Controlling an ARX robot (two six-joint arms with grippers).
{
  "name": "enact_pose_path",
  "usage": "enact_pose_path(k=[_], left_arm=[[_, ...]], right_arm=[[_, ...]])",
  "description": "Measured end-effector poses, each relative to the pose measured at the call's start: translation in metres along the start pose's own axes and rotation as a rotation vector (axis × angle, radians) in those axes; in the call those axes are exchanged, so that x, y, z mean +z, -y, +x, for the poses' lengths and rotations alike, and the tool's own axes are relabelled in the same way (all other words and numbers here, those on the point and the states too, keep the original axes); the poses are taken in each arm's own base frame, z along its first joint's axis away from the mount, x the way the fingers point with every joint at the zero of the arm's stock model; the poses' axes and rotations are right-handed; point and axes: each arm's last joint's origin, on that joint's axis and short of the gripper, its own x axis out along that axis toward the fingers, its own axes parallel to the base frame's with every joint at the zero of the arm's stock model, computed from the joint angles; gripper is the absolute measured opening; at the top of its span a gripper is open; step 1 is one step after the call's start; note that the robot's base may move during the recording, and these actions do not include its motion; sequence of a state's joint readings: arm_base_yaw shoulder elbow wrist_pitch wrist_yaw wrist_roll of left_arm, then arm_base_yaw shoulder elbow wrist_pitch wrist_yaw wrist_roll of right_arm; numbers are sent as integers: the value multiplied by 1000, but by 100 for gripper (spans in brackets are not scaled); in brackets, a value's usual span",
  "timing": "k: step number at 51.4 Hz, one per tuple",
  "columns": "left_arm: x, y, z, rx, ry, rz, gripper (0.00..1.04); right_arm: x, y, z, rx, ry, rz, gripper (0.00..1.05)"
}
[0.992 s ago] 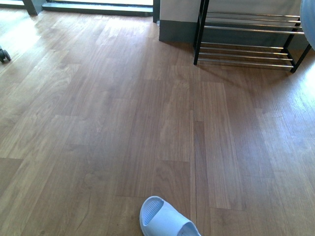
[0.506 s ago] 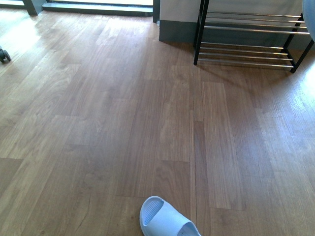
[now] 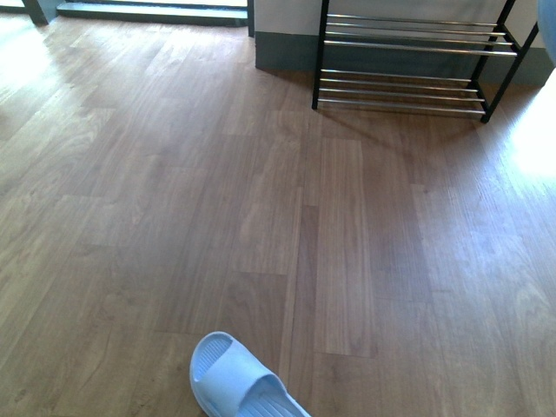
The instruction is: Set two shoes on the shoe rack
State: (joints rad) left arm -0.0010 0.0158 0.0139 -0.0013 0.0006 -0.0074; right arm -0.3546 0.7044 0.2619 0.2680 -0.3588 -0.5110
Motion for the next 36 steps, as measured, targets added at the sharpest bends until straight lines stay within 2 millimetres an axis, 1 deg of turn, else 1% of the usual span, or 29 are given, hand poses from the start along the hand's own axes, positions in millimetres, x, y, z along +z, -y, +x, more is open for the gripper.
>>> enact_pose_path(k=[36], left_arm=[[0, 0, 0, 5, 0, 0, 95]], right_arm=[[0, 0, 0, 2, 1, 1, 1]])
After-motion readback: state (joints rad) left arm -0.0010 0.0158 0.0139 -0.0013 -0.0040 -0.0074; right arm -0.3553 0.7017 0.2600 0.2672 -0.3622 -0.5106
